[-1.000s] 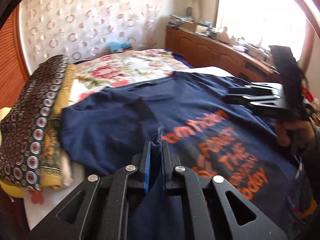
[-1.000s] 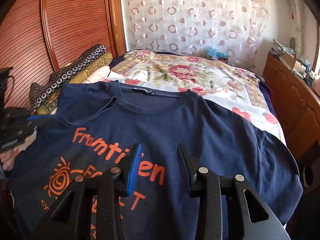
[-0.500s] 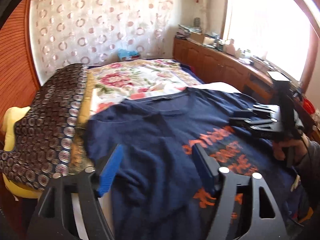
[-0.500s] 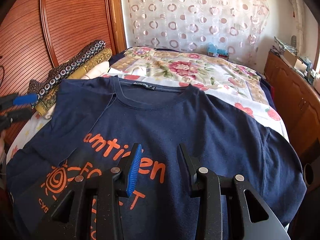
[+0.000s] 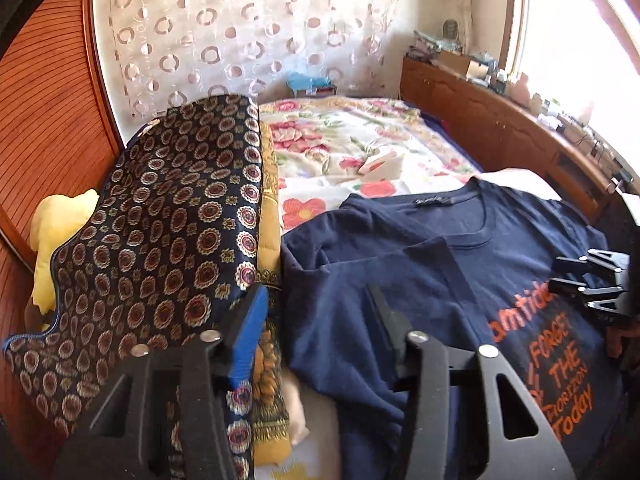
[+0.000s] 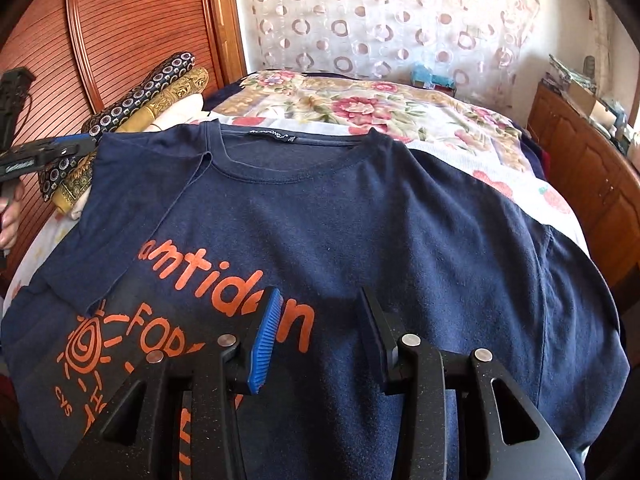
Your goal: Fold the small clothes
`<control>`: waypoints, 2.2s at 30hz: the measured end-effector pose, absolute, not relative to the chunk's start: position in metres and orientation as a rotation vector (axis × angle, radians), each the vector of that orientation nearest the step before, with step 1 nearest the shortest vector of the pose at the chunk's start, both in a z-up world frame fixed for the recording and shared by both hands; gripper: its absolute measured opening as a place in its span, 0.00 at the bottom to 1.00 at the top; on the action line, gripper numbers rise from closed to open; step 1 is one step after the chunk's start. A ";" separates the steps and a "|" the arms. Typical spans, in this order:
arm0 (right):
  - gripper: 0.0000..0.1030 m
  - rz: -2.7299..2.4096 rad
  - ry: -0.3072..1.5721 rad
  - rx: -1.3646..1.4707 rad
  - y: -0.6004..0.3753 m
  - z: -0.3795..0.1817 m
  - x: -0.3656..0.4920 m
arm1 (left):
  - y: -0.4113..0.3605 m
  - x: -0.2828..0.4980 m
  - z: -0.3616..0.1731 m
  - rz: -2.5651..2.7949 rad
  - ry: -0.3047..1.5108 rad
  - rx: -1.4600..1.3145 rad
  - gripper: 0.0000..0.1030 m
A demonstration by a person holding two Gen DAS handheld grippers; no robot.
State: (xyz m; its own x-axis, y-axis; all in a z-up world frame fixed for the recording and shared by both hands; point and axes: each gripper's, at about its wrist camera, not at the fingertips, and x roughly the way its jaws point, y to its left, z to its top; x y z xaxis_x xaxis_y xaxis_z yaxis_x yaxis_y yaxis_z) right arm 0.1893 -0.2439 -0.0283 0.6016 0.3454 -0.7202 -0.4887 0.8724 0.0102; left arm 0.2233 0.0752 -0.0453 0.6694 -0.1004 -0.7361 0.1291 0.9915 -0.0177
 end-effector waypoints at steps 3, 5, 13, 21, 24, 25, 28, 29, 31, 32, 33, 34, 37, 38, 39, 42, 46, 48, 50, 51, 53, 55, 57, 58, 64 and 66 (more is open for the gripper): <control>0.43 0.471 0.783 -0.230 -0.239 -0.031 0.187 | 0.068 0.230 -0.052 -0.120 0.850 0.082 0.44; 0.44 0.463 0.778 -0.254 -0.236 -0.032 0.185 | 0.064 0.234 -0.056 -0.102 0.866 0.123 0.21; 0.45 0.469 0.777 -0.248 -0.237 -0.032 0.184 | 0.064 0.254 -0.029 -0.056 0.832 0.196 0.04; 0.46 0.471 0.778 -0.250 -0.237 -0.032 0.185 | 0.079 0.283 -0.015 -0.001 0.827 0.221 0.04; 0.46 0.472 0.778 -0.251 -0.238 -0.032 0.185 | 0.080 0.279 -0.015 -0.002 0.816 0.199 0.04; 0.47 0.472 0.778 -0.251 -0.238 -0.032 0.185 | 0.080 0.276 -0.014 -0.007 0.809 0.185 0.09; 0.47 0.474 0.778 -0.251 -0.238 -0.032 0.185 | 0.078 0.260 -0.005 -0.032 0.758 0.170 0.26; 0.47 0.473 0.778 -0.251 -0.238 -0.032 0.185 | 0.077 0.254 -0.003 -0.040 0.747 0.164 0.38; 0.48 0.473 0.778 -0.252 -0.237 -0.033 0.185 | 0.076 0.239 0.002 -0.053 0.728 0.137 0.46; 0.48 0.473 0.778 -0.251 -0.237 -0.032 0.185 | 0.075 0.230 0.003 -0.072 0.713 0.114 0.54; 0.48 0.472 0.778 -0.252 -0.237 -0.033 0.185 | 0.074 0.223 0.004 -0.088 0.706 0.101 0.61; 0.48 0.472 0.778 -0.252 -0.238 -0.032 0.185 | 0.071 0.215 0.005 -0.101 0.695 0.091 0.74; 0.48 0.474 0.778 -0.251 -0.238 -0.032 0.186 | 0.061 0.190 0.002 -0.124 0.672 0.084 0.78; 0.48 0.473 0.778 -0.252 -0.238 -0.032 0.186 | 0.056 0.182 0.000 -0.137 0.663 0.083 0.78; 0.48 0.474 0.779 -0.251 -0.238 -0.032 0.186 | 0.051 0.177 -0.002 -0.144 0.661 0.082 0.78; 0.49 0.473 0.778 -0.252 -0.238 -0.032 0.186 | 0.038 0.159 -0.015 -0.169 0.671 0.078 0.78; 0.49 0.474 0.779 -0.253 -0.238 -0.033 0.186 | 0.026 0.146 -0.036 -0.187 0.717 0.071 0.78; 0.50 0.473 0.778 -0.253 -0.238 -0.033 0.186 | 0.018 0.141 -0.047 -0.202 0.736 0.075 0.78; 0.50 0.472 0.778 -0.255 -0.238 -0.033 0.186 | 0.013 0.139 -0.057 -0.205 0.759 0.082 0.78; 0.50 0.474 0.778 -0.255 -0.238 -0.033 0.186 | 0.011 0.138 -0.060 -0.207 0.768 0.084 0.78; 0.50 0.473 0.778 -0.255 -0.238 -0.033 0.186 | 0.007 0.137 -0.068 -0.213 0.781 0.089 0.78; 0.50 0.473 0.778 -0.256 -0.238 -0.033 0.186 | 0.004 0.137 -0.072 -0.217 0.792 0.094 0.78; 0.51 0.474 0.778 -0.256 -0.238 -0.033 0.186 | 0.004 0.137 -0.075 -0.217 0.800 0.095 0.78; 0.51 0.474 0.778 -0.256 -0.238 -0.033 0.186 | 0.003 0.138 -0.077 -0.218 0.806 0.095 0.78; 0.51 0.474 0.778 -0.257 -0.239 -0.033 0.187 | -0.002 0.140 -0.088 -0.226 0.838 0.114 0.78; 0.51 0.474 0.778 -0.257 -0.239 -0.033 0.187 | -0.003 0.144 -0.094 -0.224 0.866 0.112 0.78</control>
